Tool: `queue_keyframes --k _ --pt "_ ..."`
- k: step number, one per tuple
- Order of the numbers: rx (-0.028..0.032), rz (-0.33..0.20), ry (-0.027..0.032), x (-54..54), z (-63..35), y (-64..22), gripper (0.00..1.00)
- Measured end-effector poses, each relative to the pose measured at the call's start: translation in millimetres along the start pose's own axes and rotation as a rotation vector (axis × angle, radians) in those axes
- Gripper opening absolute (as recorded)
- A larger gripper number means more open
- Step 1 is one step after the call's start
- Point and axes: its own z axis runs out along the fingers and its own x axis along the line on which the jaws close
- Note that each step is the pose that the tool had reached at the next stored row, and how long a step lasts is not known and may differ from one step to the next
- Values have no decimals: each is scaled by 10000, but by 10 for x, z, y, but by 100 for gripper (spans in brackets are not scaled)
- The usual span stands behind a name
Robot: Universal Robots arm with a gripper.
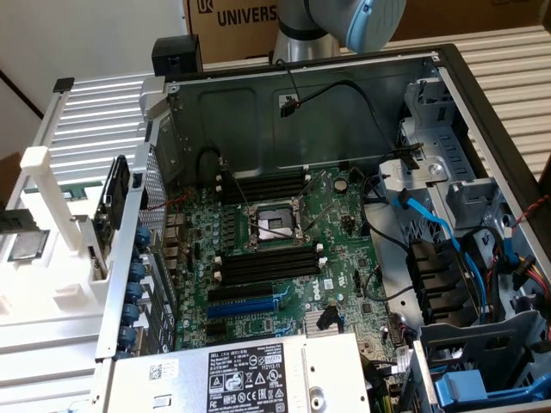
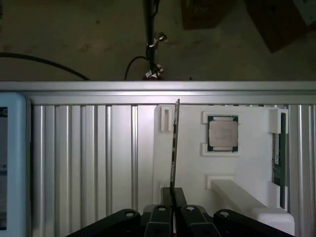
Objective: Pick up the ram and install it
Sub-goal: 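Pick up the ram and move it above insertion slot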
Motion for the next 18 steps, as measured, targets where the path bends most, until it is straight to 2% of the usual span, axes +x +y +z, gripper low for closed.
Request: queue_keyframes --k 3,8,14,18 --pt "31 -2 -1 -23 -98 -2 13" --pt "92 -4 -4 -65 -262 -55 13" --pt "102 -3 -4 -100 -469 -163 13" --pt "117 -4 2 -153 -516 -231 13"
